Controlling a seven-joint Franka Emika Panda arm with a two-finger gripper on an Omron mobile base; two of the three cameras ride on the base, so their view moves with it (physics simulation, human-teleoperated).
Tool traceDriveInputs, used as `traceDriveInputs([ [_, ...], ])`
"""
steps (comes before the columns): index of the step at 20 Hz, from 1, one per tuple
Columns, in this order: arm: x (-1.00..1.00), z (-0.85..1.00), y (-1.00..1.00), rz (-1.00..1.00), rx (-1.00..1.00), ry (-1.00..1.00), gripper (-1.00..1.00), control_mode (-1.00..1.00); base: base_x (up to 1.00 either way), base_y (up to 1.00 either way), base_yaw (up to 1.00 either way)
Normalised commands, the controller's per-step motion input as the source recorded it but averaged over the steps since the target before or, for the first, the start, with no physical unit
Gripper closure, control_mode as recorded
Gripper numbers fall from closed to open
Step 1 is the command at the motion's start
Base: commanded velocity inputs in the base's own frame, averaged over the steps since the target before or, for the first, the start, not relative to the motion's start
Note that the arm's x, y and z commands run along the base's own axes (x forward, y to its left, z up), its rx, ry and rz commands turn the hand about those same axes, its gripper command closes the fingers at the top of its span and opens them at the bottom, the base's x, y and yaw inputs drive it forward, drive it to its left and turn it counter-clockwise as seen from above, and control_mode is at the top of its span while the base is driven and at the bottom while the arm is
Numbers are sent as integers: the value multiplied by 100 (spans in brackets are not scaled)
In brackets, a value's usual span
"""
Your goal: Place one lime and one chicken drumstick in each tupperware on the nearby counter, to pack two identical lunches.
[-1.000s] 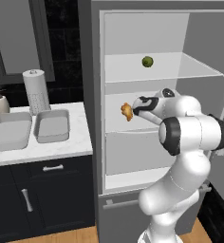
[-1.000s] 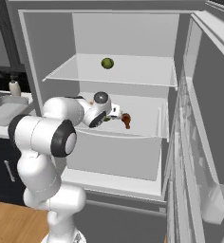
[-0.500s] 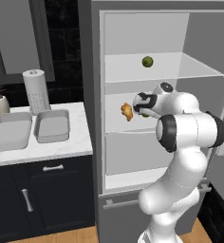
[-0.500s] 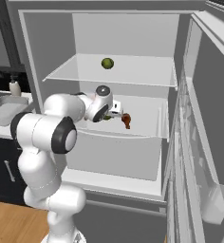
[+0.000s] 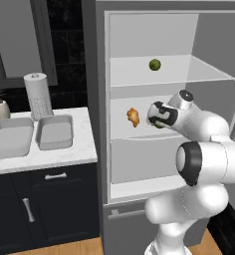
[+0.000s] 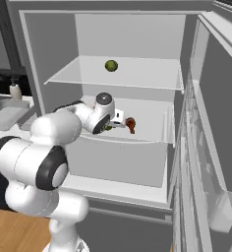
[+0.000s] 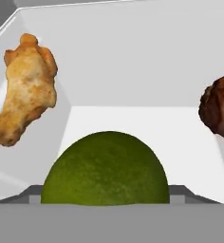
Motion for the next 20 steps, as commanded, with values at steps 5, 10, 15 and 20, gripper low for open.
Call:
traceDriveInputs([
  [5, -100, 63, -1, 0, 0, -2, 100, -100, 0, 0, 0],
  [10, -100, 96, 0, 0, 0, 0, 100, -100, 0, 0, 0],
  [15, -100, 58, 0, 0, 0, -1, 100, -100, 0, 0, 0],
  [20, -100, 31, 0, 0, 0, -2, 100, -100, 0, 0, 0],
])
